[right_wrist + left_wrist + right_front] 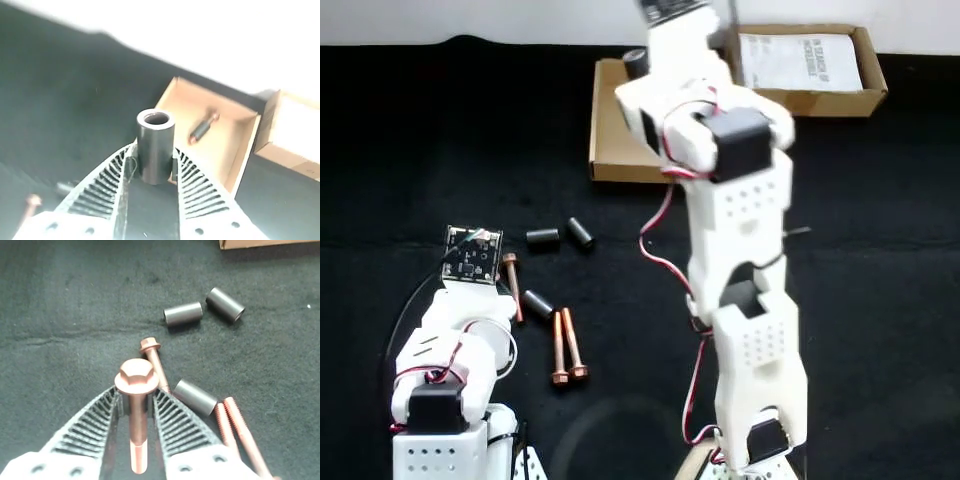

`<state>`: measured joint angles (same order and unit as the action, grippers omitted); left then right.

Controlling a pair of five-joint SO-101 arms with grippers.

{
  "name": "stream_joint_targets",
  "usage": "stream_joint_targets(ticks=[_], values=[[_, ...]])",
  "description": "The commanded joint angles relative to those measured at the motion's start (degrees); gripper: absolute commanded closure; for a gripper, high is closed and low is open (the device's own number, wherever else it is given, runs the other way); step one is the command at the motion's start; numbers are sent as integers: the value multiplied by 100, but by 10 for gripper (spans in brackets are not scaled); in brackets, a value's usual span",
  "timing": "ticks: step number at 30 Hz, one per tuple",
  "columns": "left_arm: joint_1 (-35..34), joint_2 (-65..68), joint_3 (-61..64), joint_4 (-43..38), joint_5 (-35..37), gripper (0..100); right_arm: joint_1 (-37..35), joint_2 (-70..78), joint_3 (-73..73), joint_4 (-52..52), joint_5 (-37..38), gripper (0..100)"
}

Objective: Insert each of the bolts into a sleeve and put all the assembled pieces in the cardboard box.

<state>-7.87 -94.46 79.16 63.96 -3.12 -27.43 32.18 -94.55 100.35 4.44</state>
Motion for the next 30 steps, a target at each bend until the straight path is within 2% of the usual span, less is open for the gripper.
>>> stream_joint_targets(ticks=[1, 5, 13, 17, 22, 30], values=[[75, 22, -514, 114, 44, 991, 119, -831, -690, 66, -378, 992], [75, 593, -1068, 193, 44, 991, 180, -1420, -664, 75, -404, 992], [75, 2932, -2967, 193, 211, 991, 198, -2738, -629, 75, -404, 992], [101, 3451, -3767, 369, 211, 991, 374, -3424, -470, 84, -387, 992], [743, 3626, -4716, 1134, 501, 991, 787, -4831, 1323, 84, -396, 992], [1789, 3978, -6211, 1873, 897, 991, 822, -7459, 5560, 66, -404, 992]])
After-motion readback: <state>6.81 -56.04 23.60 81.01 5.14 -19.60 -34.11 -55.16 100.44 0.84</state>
